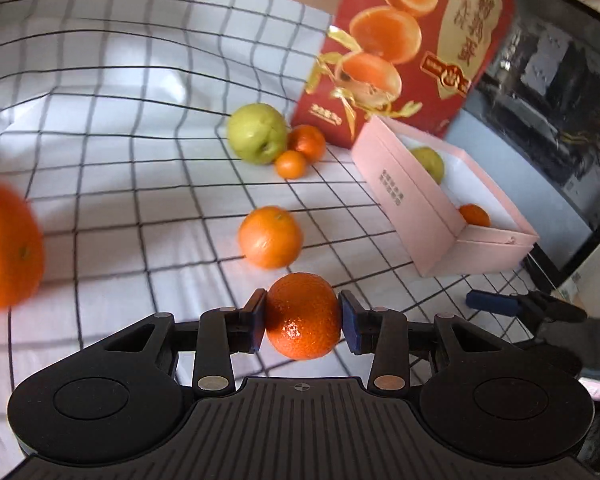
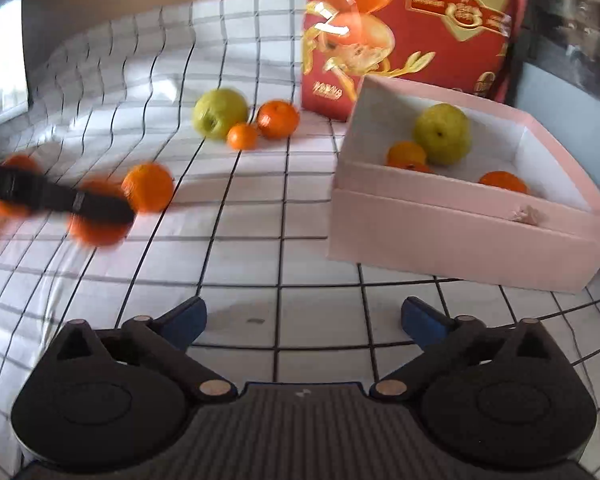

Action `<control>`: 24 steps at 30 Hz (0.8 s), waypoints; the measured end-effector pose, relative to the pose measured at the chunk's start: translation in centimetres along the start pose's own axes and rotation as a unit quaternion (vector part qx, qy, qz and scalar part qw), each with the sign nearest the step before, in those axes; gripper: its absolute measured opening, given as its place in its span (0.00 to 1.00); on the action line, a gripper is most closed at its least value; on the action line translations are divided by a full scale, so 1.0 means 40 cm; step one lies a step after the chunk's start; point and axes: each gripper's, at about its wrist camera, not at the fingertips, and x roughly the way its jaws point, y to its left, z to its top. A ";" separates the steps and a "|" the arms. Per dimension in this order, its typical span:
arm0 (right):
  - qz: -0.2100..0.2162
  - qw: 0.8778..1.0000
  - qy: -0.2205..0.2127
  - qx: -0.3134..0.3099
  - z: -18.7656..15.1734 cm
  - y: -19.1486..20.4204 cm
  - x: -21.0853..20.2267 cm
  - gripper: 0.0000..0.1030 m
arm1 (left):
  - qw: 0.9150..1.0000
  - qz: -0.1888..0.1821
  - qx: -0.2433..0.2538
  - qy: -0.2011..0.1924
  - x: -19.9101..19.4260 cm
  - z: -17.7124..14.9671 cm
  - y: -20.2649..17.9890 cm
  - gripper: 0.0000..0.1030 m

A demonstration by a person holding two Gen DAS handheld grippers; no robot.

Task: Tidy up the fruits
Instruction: 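Grasp the large orange with the right gripper while the left gripper holds its mandarin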

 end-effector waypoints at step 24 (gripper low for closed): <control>0.094 0.993 0.004 -0.074 0.006 0.021 -0.004 1.00 | 0.967 0.198 -0.073 -0.143 -0.098 -0.176 -0.156 0.42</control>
